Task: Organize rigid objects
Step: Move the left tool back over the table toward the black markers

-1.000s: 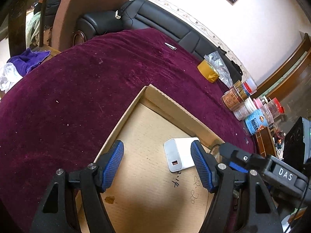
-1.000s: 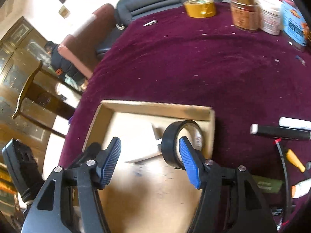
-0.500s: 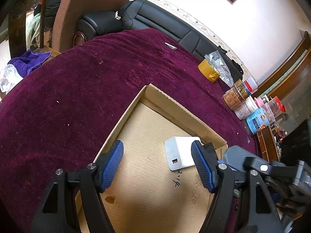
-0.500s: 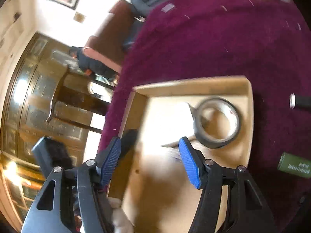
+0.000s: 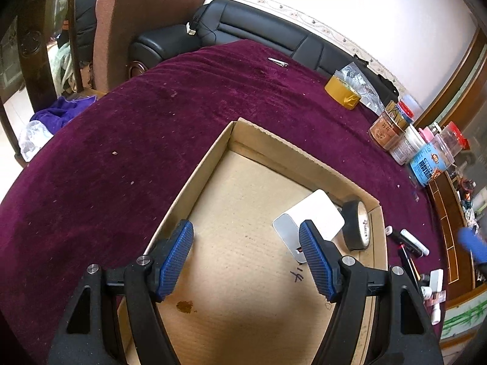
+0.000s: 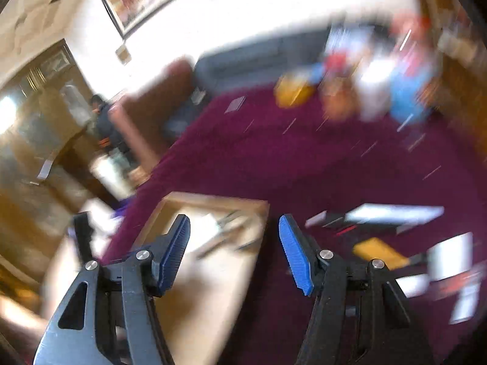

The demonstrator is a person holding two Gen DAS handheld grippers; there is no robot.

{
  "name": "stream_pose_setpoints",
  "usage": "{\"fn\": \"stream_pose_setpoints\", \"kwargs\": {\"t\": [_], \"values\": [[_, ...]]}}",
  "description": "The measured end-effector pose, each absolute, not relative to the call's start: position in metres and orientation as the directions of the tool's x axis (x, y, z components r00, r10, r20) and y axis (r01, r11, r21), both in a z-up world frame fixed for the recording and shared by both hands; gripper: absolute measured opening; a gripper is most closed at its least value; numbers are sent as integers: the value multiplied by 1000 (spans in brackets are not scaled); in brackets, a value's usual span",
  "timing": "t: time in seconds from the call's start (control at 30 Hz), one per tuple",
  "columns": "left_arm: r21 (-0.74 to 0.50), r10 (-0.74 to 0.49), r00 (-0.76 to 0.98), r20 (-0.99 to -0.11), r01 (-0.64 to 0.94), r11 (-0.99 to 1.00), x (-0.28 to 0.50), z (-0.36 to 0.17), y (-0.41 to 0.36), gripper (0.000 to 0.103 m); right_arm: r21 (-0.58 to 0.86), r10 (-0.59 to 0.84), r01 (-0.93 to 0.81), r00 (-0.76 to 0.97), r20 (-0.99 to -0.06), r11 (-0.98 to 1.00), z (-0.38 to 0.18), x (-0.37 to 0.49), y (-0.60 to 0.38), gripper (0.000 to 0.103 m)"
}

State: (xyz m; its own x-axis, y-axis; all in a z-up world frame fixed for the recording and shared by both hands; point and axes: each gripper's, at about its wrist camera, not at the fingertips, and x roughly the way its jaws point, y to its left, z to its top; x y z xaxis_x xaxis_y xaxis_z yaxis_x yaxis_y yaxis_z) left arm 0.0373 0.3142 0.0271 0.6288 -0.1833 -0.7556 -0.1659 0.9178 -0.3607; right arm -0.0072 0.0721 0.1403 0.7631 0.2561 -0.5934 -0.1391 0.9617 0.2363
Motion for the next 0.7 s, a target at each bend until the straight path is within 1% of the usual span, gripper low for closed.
{"fn": "stream_pose_setpoints", "kwargs": {"t": [0.03,0.07,0.1,0.13,0.17,0.2,0.23,0.33,0.37,0.43,0.47,0.5,0.57,0.7], "values": [[-370,-191,632,-751,-163,914,34,27,316,66,170,191,-115,809,-556,979,146,-24,64,77],[-390,-207,636,-743,-160,907,32,27,319,66,110,128,-82,848,-515,990,150,-39,58,86],[-412,-224,641,-734,-159,897,30,28,322,66,65,67,-41,882,-466,997,151,-55,48,92],[-426,-235,644,-729,-158,891,30,28,324,66,40,21,-5,908,-418,999,149,-68,38,95],[-441,-246,646,-723,-157,884,30,28,326,66,30,-11,25,919,-395,999,143,-79,24,96],[-451,-254,648,-719,-156,879,31,29,327,66,27,-35,50,914,-403,998,139,-79,18,97],[-458,-258,651,-714,-155,876,30,32,328,66,34,-66,89,896,-440,995,130,-80,3,97],[-460,-273,671,-689,-114,881,18,51,322,66,136,-68,169,833,-549,976,103,-70,-42,97],[-448,-276,685,-675,-84,890,10,62,314,68,158,-80,202,821,-565,967,96,-70,-54,97],[-416,-281,697,-660,-28,909,-3,80,294,79,207,-109,282,797,-594,937,77,-67,-85,97],[-399,-292,692,-661,5,917,-8,87,280,86,226,-117,308,791,-601,924,71,-68,-98,97],[-389,-308,678,-668,34,920,-12,92,265,88,257,-125,341,787,-605,904,62,-67,-112,97],[-385,-345,633,-693,80,919,-15,94,236,88,297,-124,366,789,-602,882,53,-74,-134,97],[-387,-403,533,-744,148,910,-12,83,173,88,339,-132,399,790,-599,852,35,-89,-163,97]]}}
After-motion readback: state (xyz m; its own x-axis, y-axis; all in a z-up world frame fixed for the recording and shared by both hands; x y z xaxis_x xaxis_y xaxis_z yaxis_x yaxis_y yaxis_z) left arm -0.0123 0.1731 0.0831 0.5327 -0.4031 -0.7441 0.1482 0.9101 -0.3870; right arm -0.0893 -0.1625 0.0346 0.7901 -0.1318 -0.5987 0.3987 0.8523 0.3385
